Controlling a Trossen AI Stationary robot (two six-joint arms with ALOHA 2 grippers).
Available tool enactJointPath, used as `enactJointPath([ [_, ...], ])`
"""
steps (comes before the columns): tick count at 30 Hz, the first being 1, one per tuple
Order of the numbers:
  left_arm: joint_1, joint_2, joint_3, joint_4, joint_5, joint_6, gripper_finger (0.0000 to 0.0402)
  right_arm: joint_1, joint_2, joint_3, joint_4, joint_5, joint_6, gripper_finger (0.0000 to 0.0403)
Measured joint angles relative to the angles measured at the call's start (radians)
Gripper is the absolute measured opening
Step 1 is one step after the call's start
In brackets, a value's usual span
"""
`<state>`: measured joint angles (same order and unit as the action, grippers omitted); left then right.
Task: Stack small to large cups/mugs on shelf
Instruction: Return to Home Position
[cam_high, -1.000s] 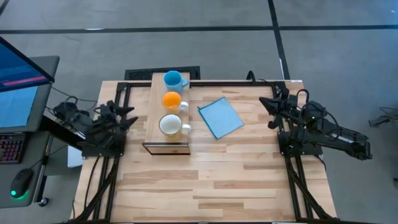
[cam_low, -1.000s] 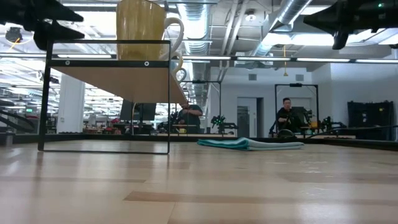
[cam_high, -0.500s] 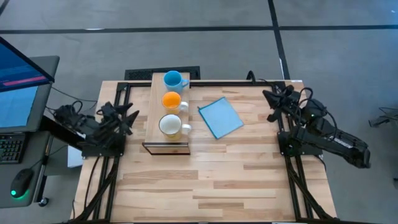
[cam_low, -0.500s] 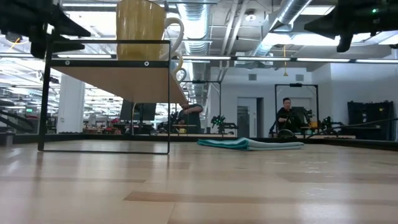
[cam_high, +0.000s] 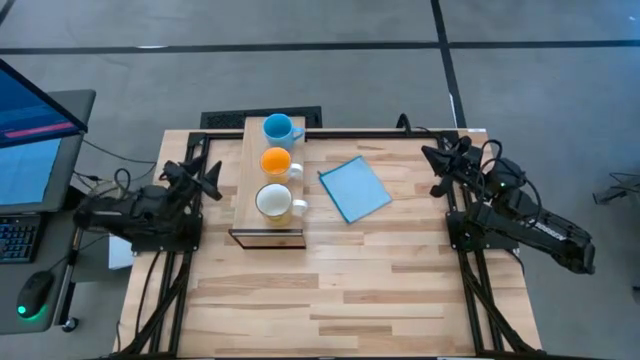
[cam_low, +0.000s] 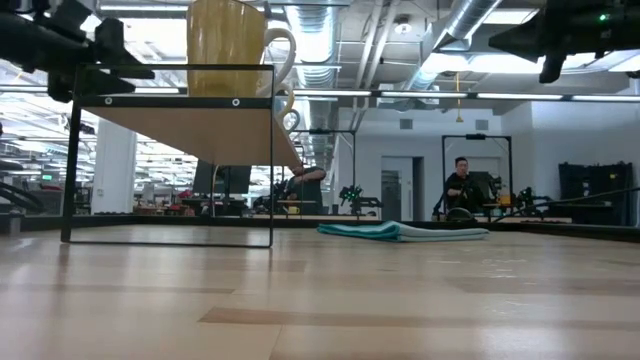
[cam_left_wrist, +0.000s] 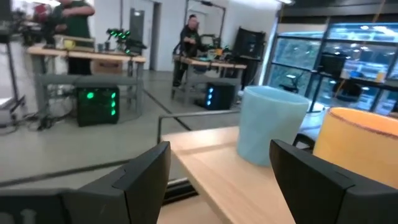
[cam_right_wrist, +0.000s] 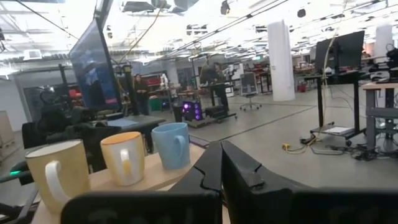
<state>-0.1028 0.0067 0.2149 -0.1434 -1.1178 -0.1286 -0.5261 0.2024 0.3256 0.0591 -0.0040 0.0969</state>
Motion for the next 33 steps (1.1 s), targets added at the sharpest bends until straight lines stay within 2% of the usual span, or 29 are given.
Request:
enactJointPath([
  [4,0.151,0.000,-0.008,0.023,0.199,0.045,0.0265,0.000,0.000,0.000,-0.005,-0.012,0.000,0.0026],
  [8,0.270,0.000,-0.008,-0.034,0.309,0.061,0.0265,0.001,0.000,0.000,-0.011,-0.028,-0.013,0.0026],
  [13,0.349,0.000,-0.008,-0.143,0.452,0.017,0.0265,0.001,-0.001,-0.009,-0.031,-0.032,-0.027,0.0023],
  [17,0.363,0.000,-0.008,-0.210,0.500,-0.015,0.0265,0.001,-0.001,-0.039,-0.017,-0.065,-0.019,0.0024],
  [23,0.362,-0.002,-0.008,-0.197,0.521,0.002,0.0265,-0.009,-0.019,-0.119,0.090,-0.088,-0.015,0.0022],
  [26,0.362,-0.002,-0.042,-0.114,0.561,0.009,0.0265,-0.016,-0.040,-0.153,0.152,-0.089,0.009,0.0021],
  [30,0.363,-0.002,-0.121,0.044,0.560,0.067,0.0265,-0.026,-0.070,-0.164,0.169,-0.088,0.020,0.0022],
  [33,0.363,-0.002,-0.148,0.065,0.556,0.068,0.0265,-0.033,-0.089,-0.164,0.166,-0.095,0.027,0.0022],
])
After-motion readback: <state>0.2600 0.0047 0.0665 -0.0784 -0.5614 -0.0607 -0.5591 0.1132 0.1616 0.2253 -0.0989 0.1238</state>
